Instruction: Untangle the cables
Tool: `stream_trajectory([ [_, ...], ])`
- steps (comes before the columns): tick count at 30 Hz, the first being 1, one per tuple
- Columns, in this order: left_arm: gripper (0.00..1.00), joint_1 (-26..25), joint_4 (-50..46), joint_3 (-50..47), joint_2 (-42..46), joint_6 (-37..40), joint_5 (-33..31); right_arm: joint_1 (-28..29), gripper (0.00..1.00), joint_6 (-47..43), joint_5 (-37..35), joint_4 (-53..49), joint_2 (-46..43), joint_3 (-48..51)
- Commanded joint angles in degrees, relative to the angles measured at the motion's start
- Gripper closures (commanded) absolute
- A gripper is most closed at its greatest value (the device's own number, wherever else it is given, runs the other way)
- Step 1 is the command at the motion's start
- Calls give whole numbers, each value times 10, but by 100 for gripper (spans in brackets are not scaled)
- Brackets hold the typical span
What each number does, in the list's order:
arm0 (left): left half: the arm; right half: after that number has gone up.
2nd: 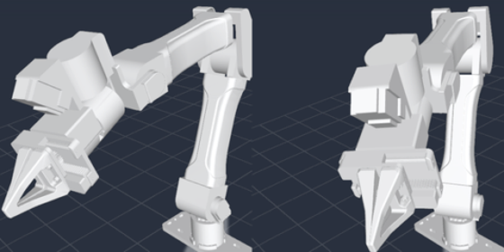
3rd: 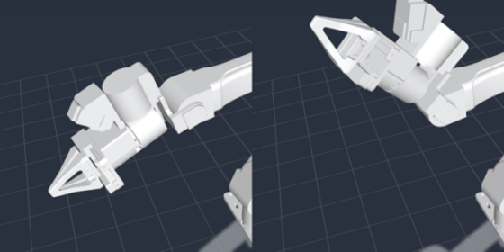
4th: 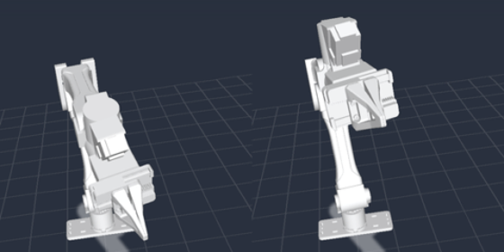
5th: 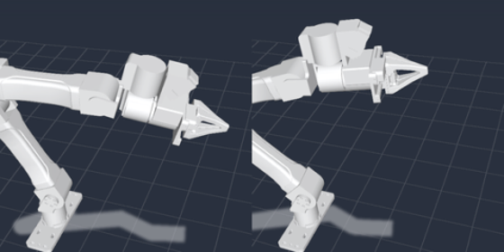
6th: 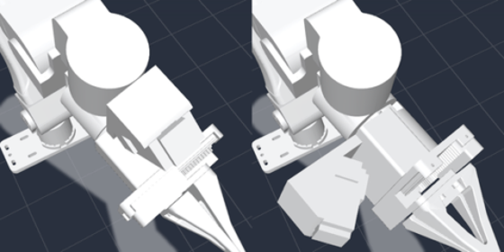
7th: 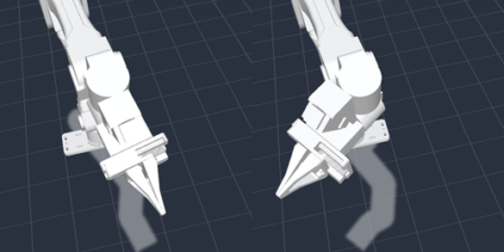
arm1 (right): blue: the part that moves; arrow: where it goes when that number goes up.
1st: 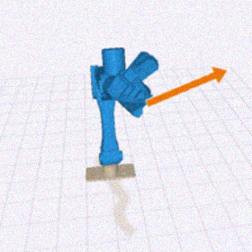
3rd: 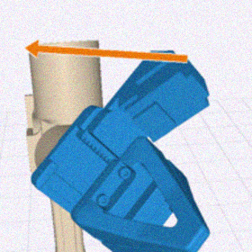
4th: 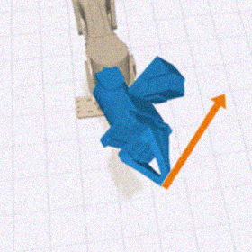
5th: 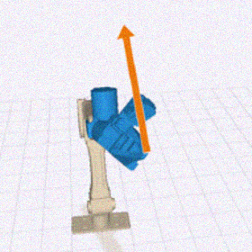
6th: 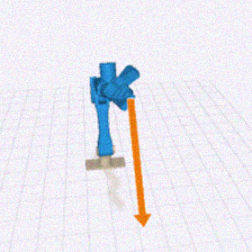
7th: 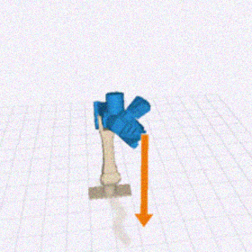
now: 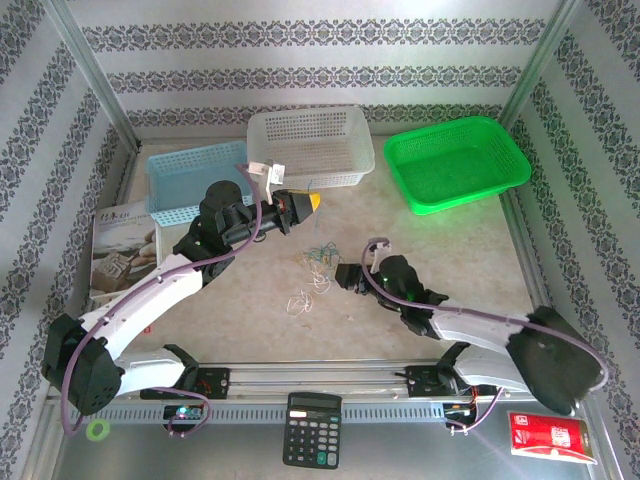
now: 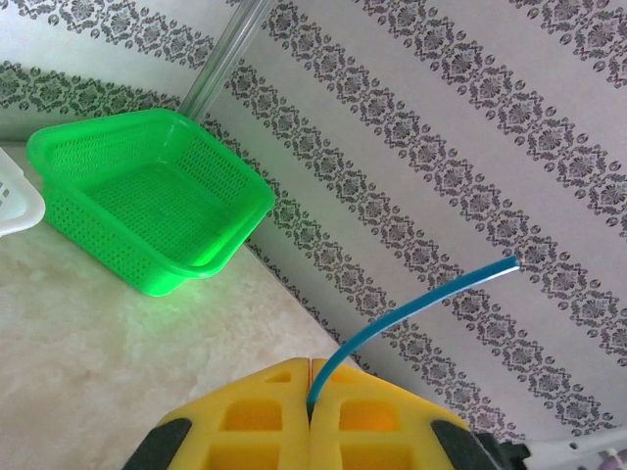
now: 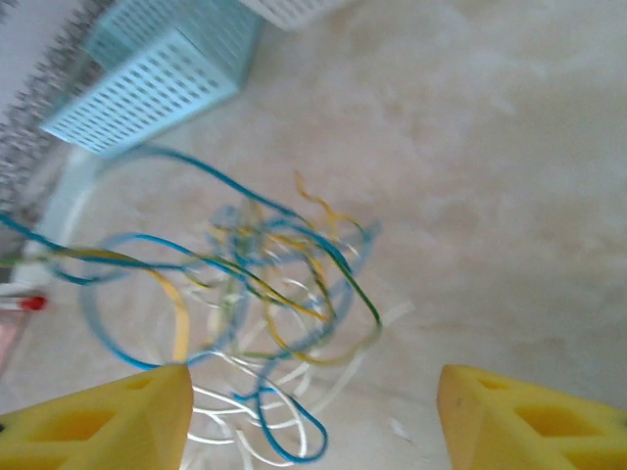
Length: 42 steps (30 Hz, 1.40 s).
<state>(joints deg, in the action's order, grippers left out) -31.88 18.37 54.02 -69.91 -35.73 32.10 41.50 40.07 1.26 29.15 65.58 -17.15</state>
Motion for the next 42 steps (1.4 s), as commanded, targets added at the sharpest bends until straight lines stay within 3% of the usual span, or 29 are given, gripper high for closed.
stream_trajectory([
  [1, 100, -2, 11, -3, -4, -12, -2, 8, 30, -23, -9, -37, -58, -10],
  [8, 100, -2, 17, -3, -8, -20, -1, 19, 28, -64, -13, -33, -66, -64],
  [16, 100, -2, 19, -2, -11, -31, 0, 44, 29, -108, -15, 27, 69, -142],
  [20, 100, -2, 29, 0, -11, -42, 1, 44, 32, -105, -63, 60, 148, -158],
  [29, 100, 0, 10, 66, -9, -66, -6, 39, 59, 13, -154, 218, 298, -72],
  [42, 100, 29, -69, 201, -11, -32, -20, 47, 62, 70, -159, 312, 355, -1],
])
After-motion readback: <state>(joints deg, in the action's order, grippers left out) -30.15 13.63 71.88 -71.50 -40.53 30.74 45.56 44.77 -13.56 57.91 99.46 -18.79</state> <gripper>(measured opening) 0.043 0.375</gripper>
